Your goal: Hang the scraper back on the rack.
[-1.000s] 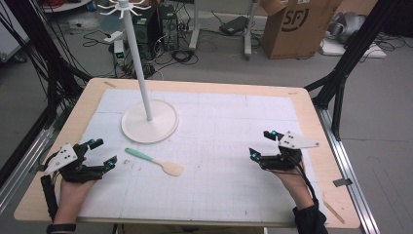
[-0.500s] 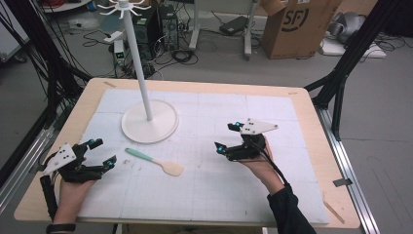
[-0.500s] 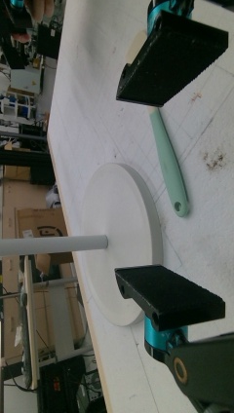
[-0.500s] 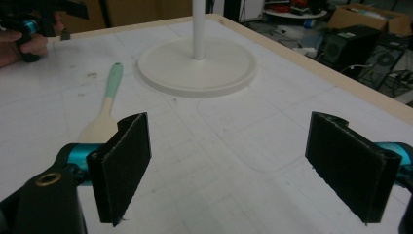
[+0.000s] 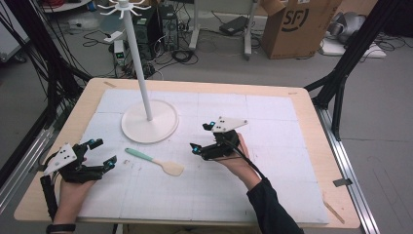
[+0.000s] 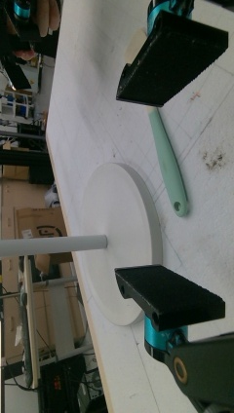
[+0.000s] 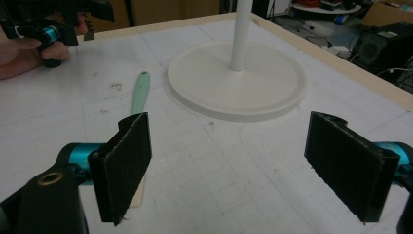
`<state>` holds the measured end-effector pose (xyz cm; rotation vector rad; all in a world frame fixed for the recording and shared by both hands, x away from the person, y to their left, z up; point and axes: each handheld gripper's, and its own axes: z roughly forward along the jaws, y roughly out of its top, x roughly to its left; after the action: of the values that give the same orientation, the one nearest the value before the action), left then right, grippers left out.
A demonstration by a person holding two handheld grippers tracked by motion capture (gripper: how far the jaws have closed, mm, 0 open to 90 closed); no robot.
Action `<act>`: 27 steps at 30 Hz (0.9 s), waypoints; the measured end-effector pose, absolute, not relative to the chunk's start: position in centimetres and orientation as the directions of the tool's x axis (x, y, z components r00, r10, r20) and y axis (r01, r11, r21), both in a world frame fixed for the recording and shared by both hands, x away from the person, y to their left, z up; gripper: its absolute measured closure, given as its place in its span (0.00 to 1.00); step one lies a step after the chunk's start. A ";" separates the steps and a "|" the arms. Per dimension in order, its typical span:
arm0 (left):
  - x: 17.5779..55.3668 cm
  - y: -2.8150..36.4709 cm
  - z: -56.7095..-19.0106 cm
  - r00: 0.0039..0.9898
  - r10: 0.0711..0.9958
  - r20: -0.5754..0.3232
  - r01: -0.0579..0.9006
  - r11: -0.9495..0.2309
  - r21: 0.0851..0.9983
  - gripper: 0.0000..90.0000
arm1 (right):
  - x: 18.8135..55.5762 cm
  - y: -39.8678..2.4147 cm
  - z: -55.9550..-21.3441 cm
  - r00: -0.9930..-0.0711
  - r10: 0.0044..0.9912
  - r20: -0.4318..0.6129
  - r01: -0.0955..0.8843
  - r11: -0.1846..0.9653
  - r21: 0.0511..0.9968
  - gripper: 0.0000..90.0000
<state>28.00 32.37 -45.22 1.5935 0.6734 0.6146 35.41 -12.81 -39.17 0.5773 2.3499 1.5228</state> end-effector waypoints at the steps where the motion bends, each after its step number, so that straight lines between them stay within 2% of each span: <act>1: 28.0 32.3 -45.2 0.687 0.726 0.014 0.076 -0.092 0.993 0.18 | 35.4 -12.8 -39.2 -0.880 0.474 -0.018 0.177 0.364 0.914 0.18; 8: 27.9 32.3 -45.2 0.687 0.726 0.023 0.071 -0.099 0.993 0.18 | 35.2 -8.6 -40.1 -0.898 0.437 -0.045 0.148 0.396 0.906 0.21; 15: 27.9 32.3 -45.2 0.683 0.730 0.028 0.066 -0.100 0.993 0.18 | 34.7 -5.3 -41.1 -0.920 0.393 -0.011 0.165 0.410 0.897 0.25; 25: 27.9 32.4 -45.2 0.682 0.731 0.019 0.070 -0.091 0.993 0.18 | 34.9 -0.9 -43.3 -0.931 0.363 0.032 0.214 0.474 0.854 0.41; 27: 27.9 32.4 -45.2 0.682 0.731 0.019 0.070 -0.091 0.993 0.18 | 34.8 0.0 -43.8 -0.936 0.351 0.029 0.216 0.507 0.834 0.49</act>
<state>27.91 32.39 -45.24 1.5870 0.6739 0.6286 34.78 -0.01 -43.80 0.4925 2.6006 1.4080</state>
